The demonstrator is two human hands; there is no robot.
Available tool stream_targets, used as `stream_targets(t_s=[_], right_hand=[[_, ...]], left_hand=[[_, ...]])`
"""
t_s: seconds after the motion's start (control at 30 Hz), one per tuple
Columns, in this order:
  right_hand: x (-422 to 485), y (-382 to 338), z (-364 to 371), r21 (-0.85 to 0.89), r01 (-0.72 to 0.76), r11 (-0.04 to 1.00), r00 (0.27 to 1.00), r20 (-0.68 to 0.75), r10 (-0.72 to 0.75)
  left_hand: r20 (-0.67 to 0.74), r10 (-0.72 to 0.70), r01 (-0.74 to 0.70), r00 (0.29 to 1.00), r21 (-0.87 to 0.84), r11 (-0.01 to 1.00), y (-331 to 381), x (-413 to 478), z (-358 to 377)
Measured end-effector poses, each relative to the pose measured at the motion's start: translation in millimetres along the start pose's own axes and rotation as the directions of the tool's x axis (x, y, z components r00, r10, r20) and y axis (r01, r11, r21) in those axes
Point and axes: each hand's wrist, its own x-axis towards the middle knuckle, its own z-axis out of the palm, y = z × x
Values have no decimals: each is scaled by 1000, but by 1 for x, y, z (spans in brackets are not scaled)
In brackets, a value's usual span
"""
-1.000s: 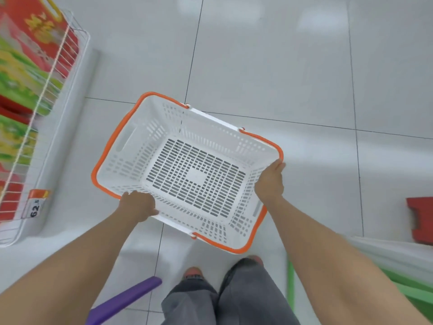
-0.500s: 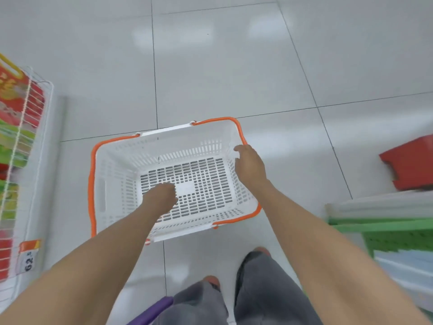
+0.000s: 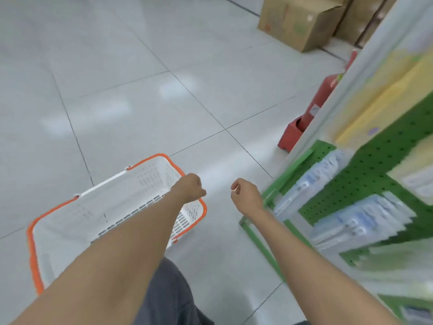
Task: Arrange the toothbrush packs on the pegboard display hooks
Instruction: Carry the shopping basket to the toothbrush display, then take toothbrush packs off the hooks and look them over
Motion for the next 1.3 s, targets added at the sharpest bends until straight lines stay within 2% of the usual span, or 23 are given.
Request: stream_targets(t_s=[0.13,0.27,0.43,0.57,0.67,0.77,0.83,0.93,1.13,1.23,1.3], right_hand=[[-38,33,-19,-53,-33,998,997,-65,30],[-88,41,-49,-97,-110,989,972,-218,87],[-154,39,-78,-168,-186,968,938,-322,124],[-183,29,-104,-166,-193,967,921,-372,120],[-192,13,-126,-121,-136,983,883,-464,65],[-191,-9,-150,-26,-46,999,801,-599,21],[-187,-27,-170,60,52,997,722,-692,4],[-181,-58,-195,157,185,970,634,-773,4],[-155,-88,-215,307,268,913,631,-772,74],[-141,-90,-220,375,270,887,645,-754,122],[-136,-93,-222,366,263,893,630,-766,128]], left_hand=[[5,160,-159,987,128,979,27,0,25],[-34,316,-300,948,232,925,50,-23,40],[-82,393,-317,916,452,834,72,-71,39],[-139,445,-329,885,490,807,93,-97,26],[-240,468,-362,851,379,852,117,-108,11],[-351,446,-443,824,93,892,150,-110,-13],[-379,457,-531,805,-118,839,178,-113,-32],[-418,494,-621,763,-259,740,220,-122,-59],[-419,572,-709,705,-421,566,274,-129,-82],[-406,579,-706,707,-454,544,285,-125,-78],[-412,555,-691,723,-465,554,289,-124,-76]])
